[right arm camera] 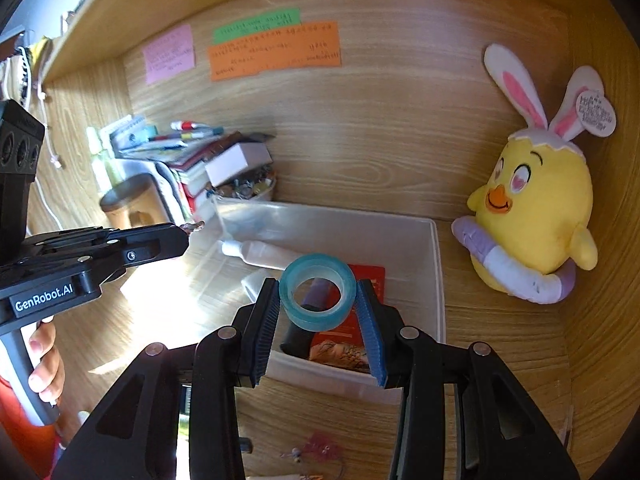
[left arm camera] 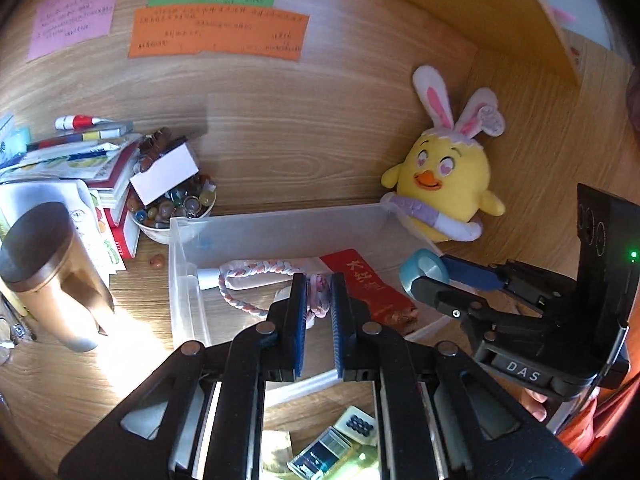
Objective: Organize objects
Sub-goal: 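Carry the tape roll and braided cord into the clear box, opening both grippers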
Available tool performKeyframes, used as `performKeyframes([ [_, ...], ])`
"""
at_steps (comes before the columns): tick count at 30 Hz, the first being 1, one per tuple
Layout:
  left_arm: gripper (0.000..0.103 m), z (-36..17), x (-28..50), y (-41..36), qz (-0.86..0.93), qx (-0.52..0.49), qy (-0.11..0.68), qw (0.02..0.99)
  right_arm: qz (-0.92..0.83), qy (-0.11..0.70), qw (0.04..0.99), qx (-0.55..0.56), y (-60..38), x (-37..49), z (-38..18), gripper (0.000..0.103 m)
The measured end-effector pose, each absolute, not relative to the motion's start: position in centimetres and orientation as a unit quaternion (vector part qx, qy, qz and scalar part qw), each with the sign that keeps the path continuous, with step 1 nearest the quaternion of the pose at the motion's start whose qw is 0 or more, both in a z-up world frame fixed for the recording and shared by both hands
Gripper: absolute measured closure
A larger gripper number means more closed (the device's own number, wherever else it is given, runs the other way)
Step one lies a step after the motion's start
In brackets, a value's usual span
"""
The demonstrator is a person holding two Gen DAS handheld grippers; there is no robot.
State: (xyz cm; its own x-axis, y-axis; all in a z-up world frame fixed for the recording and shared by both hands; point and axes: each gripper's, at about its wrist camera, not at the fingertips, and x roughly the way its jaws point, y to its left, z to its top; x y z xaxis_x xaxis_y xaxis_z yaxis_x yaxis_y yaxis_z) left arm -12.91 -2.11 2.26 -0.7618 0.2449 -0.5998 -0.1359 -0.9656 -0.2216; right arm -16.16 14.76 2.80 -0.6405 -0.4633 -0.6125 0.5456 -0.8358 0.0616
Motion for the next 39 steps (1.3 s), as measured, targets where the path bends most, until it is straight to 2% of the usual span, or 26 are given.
performKeyframes([
  [17, 0.092, -1.2, -15.6, -1.5, 0.914, -0.381, -0.070, 0.118, -0.894, 0.092, 0.256, 0.356, 13.5, -18.9, -0.6, 0.067],
  [21, 0.089, -1.2, -15.5, -1.5, 0.913, -0.383, -0.068, 0.122, -0.894, 0.091, 0.254, 0.357, 13.5, -19.0, -0.7, 0.067],
  [26, 0.062, -0.7, -14.9, -1.3, 0.920, -0.370, -0.056, 0.115, -0.892, 0.089, 0.254, 0.363, 13.5, -19.0, -0.6, 0.065],
  [28, 0.055, -0.1, -14.4, -1.2, 0.925, -0.360, -0.051, 0.114, -0.893, 0.086, 0.254, 0.362, 13.6, -18.8, -0.5, 0.054],
  [39, 0.014, 2.8, -9.3, -2.0, 0.943, -0.319, -0.027, 0.091, -0.904, 0.073, 0.253, 0.338, 15.3, -16.5, 1.6, 0.038],
])
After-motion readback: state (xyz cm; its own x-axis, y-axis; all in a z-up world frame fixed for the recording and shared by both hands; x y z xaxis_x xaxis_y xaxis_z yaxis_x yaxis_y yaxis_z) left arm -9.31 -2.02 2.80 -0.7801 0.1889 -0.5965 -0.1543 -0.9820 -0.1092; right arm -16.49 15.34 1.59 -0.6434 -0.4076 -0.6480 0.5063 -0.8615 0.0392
